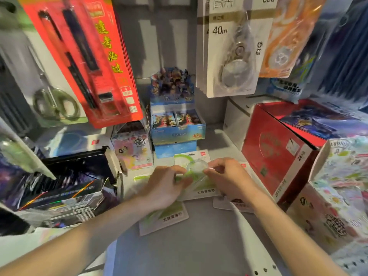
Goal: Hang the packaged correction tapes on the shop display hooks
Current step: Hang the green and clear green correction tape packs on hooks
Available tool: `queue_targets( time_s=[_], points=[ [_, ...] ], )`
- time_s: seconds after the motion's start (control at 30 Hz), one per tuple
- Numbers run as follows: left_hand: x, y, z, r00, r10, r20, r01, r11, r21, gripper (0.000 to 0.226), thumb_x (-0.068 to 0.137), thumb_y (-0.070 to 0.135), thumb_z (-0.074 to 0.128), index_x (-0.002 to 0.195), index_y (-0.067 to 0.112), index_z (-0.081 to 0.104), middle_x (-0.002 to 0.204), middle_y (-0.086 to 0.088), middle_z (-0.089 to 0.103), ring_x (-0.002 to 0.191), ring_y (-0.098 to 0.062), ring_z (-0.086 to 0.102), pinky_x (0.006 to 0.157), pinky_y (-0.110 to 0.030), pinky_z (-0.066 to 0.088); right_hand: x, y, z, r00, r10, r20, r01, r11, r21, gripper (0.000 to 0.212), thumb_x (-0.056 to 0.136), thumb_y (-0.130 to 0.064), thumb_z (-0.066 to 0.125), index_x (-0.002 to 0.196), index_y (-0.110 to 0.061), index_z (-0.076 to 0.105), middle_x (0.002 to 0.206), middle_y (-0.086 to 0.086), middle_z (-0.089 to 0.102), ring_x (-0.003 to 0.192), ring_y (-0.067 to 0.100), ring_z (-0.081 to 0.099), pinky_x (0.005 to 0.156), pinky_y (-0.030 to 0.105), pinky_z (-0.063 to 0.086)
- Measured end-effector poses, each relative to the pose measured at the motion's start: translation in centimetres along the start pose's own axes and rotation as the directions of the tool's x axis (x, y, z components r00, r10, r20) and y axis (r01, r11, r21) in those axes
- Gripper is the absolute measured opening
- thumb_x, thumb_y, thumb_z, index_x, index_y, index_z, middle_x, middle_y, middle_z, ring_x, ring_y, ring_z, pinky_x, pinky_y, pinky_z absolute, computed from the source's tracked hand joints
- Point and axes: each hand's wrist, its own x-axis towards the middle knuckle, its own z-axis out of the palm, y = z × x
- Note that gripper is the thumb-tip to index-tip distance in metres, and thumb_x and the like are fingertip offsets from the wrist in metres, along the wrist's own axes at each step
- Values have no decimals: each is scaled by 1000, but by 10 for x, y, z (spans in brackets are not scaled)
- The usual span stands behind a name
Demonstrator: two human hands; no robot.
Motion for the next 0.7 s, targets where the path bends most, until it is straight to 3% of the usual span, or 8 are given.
queue_targets(
  time_s=[0.13,0.2,0.3,0.4,0.47,0.53,0.6,0.7],
  points=[
    [-2,1,2,999,3,-44,-7,996,-92,40,92,51,69,123,26,72,107,18,67,93,1,58,75,-4,38,-4,-1,-1,999,39,-20,-38,997,63,29,91,-44,70,113,-26,70,102,-1,74,97,26,72,87,45,59],
    [-2,1,2,999,-23,-49,14,987,-159,39,88,49,74,122,29,72,105,22,63,96,3,56,76,-2,37,-6,0,-5,998,48,-28,-44,991,129,27,90,-42,73,110,-25,70,93,-4,70,88,20,69,75,39,59],
    [-1,2,1,999,-33,-29,25,970,-242,39,84,43,80,120,29,72,122,15,64,114,-5,59,88,-6,37,-8,0,-9,997,36,-75,-17,970,243,25,86,-34,80,105,-23,67,89,-3,65,75,13,61,61,24,48],
    [-5,10,-3,999,-22,-44,7,948,-317,43,81,37,84,122,30,71,130,16,56,108,2,59,82,1,40,-14,-2,-14,997,53,-59,-29,932,361,30,86,-23,82,111,-21,67,89,-3,62,70,11,61,47,16,50],
    [-8,17,-8,997,-33,-67,4,920,-392,58,79,29,88,131,29,64,133,14,60,110,0,63,83,-3,45,-20,-2,-17,999,41,-29,-22,876,482,34,86,-16,83,116,-18,66,97,6,68,78,17,69,68,27,62],
    [-10,23,-16,995,-69,-68,28,875,-483,76,75,20,91,139,29,51,126,11,67,101,-3,70,80,-14,53,-27,-1,-20,999,22,-40,5,816,578,42,85,-11,83,121,-15,63,106,17,71,86,27,74,91,48,60],
    [-14,30,-24,993,-106,-45,64,830,-555,88,74,16,91,146,29,42,117,8,70,89,-2,73,74,-18,57,-32,-2,-22,999,10,-52,27,753,657,49,85,-7,83,127,-14,58,105,13,74,87,29,75,92,53,59],
    [-24,36,-37,992,-124,-16,85,761,-644,72,77,15,89,138,28,52,110,2,75,88,-8,77,72,-22,60,-35,-8,-24,998,-30,-60,65,682,728,57,83,-6,84,131,-18,54,95,-1,79,85,20,75,82,45,59]
  ],
)
